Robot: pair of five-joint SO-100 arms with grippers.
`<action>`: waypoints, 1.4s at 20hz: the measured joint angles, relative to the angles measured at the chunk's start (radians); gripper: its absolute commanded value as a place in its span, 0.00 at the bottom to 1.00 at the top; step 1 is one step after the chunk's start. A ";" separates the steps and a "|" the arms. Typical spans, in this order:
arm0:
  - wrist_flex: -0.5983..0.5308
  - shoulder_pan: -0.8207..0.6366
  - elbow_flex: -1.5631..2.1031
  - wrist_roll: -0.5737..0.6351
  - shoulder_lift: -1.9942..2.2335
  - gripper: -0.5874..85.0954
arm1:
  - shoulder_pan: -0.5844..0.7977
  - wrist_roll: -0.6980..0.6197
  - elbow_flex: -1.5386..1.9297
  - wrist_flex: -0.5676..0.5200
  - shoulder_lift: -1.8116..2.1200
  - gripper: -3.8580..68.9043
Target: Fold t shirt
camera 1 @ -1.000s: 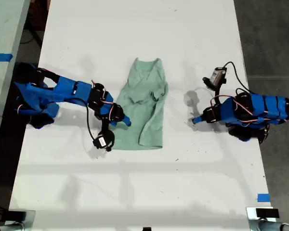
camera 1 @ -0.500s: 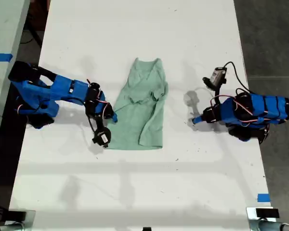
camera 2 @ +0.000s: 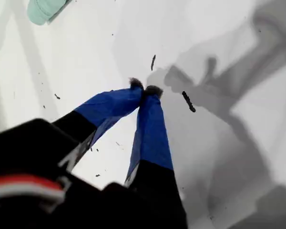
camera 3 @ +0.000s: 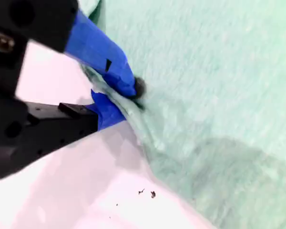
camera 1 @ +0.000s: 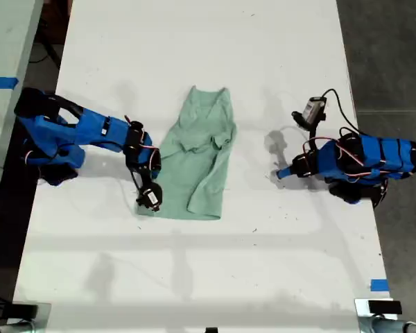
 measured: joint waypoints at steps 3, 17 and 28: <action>0.066 0.006 0.000 0.003 0.072 0.00 | 0.000 0.000 0.000 0.000 0.000 0.07; 0.305 -0.032 -0.920 0.359 -0.359 0.00 | 0.000 0.000 0.000 0.000 0.000 0.07; 0.172 -0.035 -0.989 0.382 -0.503 0.25 | 0.000 0.000 0.000 0.000 0.000 0.07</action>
